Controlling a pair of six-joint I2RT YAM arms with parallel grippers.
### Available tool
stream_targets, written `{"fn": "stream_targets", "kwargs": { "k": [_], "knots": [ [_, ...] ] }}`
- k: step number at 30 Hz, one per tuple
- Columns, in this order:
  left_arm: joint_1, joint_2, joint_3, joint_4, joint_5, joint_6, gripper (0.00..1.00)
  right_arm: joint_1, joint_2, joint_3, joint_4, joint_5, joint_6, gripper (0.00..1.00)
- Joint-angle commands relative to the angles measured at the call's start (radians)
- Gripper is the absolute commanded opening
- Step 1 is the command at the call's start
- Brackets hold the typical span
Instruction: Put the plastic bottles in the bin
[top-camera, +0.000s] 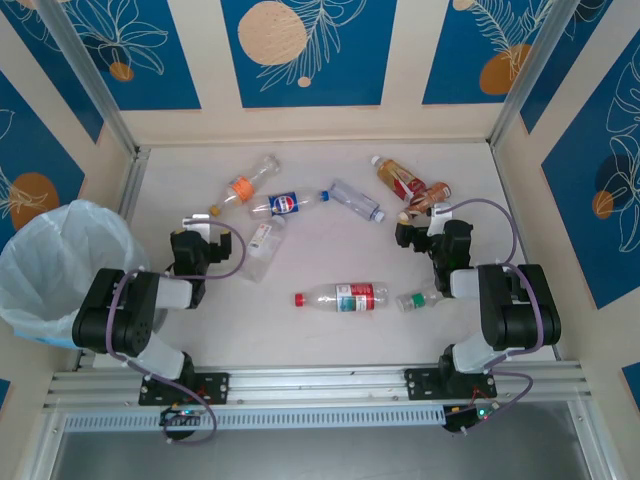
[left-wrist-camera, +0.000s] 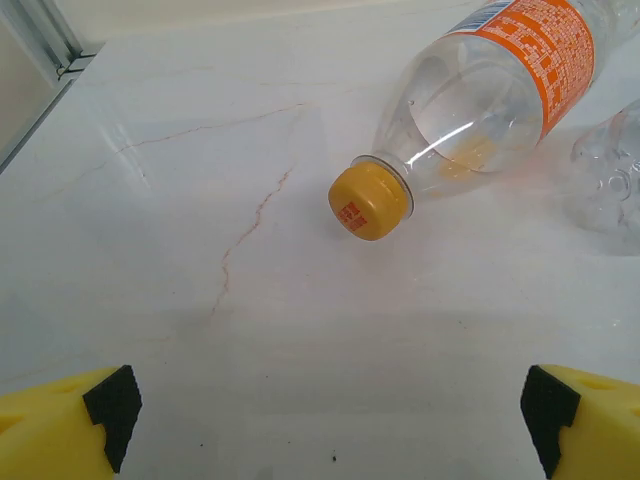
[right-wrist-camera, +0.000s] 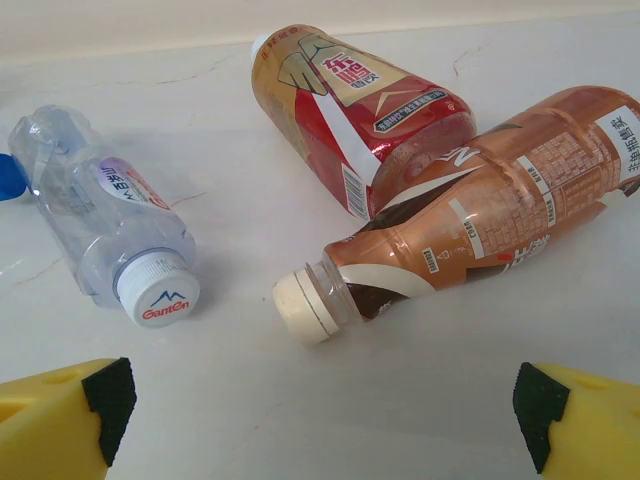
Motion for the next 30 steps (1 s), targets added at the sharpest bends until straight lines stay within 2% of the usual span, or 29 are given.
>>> {"fn": "stream_targets", "kwargs": {
  "k": [1,26,30],
  "knots": [
    [0.009,-0.012,0.012,0.023,0.02,0.01,0.99,0.006,-0.006,0.004,0.016,0.013,0.012,0.99],
    [0.011,-0.013,0.011,0.024,0.02,0.01,0.99,0.004,-0.008,0.003,0.015,0.007,0.012,0.99],
    [0.009,-0.034,0.027,-0.021,0.059,0.028,0.99,0.007,-0.047,0.011,-0.025,0.004,0.008,0.99]
  ]
}}
